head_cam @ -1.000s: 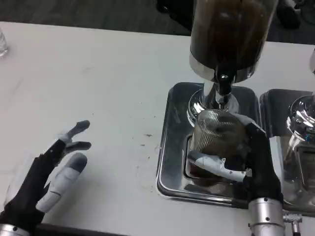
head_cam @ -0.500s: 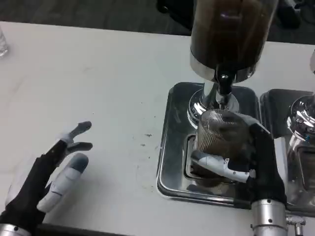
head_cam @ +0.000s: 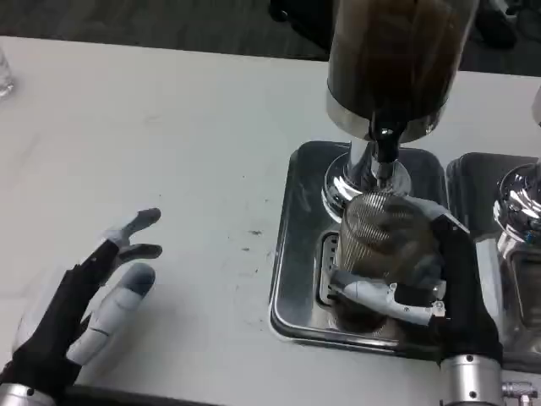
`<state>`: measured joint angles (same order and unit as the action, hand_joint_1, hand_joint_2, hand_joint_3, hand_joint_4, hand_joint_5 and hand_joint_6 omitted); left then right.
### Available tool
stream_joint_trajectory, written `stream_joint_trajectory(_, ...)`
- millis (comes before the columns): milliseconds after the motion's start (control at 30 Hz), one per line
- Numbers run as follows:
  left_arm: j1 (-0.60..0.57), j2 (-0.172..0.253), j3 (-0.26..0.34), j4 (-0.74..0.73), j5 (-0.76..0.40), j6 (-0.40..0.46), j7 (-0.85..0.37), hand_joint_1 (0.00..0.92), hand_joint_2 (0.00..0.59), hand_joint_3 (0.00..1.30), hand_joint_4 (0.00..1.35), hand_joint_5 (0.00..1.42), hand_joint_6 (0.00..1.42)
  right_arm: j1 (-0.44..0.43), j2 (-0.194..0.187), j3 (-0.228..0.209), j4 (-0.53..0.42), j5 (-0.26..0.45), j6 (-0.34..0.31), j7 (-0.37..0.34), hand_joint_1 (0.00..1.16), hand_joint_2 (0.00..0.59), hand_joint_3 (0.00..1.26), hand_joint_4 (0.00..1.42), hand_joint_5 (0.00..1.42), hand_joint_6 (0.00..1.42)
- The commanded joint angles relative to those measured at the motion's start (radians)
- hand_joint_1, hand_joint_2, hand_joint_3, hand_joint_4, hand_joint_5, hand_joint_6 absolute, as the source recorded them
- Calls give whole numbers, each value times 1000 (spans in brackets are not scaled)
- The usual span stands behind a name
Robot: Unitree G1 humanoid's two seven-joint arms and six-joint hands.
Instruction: Grasp the cup under the faucet to collect the drink, then remove the cup.
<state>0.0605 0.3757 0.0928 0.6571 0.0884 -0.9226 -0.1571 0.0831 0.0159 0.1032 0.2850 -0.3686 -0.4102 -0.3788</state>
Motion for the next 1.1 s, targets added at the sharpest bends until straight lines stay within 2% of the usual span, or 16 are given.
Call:
stream_joint_trajectory(33, -12, 4, -11, 5, 2, -5, -8, 0, 147, 196, 124, 295, 90, 3, -1, 9, -40, -3, -16, -3, 1094, 67, 776, 816, 969, 1313)
stream_joint_trajectory(233, -9, 17, -25, -11, 45, -18, 8, 0, 147, 196, 124, 295, 90, 30, -7, 18, -77, -7, -24, -1, 1094, 67, 776, 816, 969, 1313)
stream_joint_trajectory(400, 33, 70, -14, -115, 172, -8, 54, 0, 158, 134, 45, 232, 57, 86, -31, 23, -164, 0, -21, 29, 1094, 69, 777, 816, 969, 1313)
stream_joint_trajectory(533, 83, 121, -6, -225, 276, 36, 88, 0, 157, 30, 0, 76, 1, 117, -46, 19, -211, 2, -10, 50, 1089, 71, 777, 816, 969, 1313)
stream_joint_trajectory(633, 139, 161, 10, -361, 396, 116, 109, 0, 150, 1, 0, 7, 0, 136, -61, 20, -241, -10, -12, 60, 1087, 72, 777, 816, 969, 1314)
stream_joint_trajectory(733, 189, 183, 21, -455, 459, 189, 114, 0, 128, 0, 0, 0, 0, 152, -66, 25, -264, -2, -9, 76, 1084, 75, 776, 816, 969, 1314)
stream_joint_trajectory(867, 256, 208, 31, -566, 508, 270, 106, 0, 120, 0, 0, 0, 0, 175, -80, 28, -316, -24, -6, 91, 1082, 78, 772, 816, 969, 1314)
stream_joint_trajectory(1100, 381, 219, 53, -691, 530, 324, 114, 0, 117, 0, 0, 0, 0, 212, -120, 21, -390, -9, -4, 159, 1079, 81, 771, 816, 969, 1314)
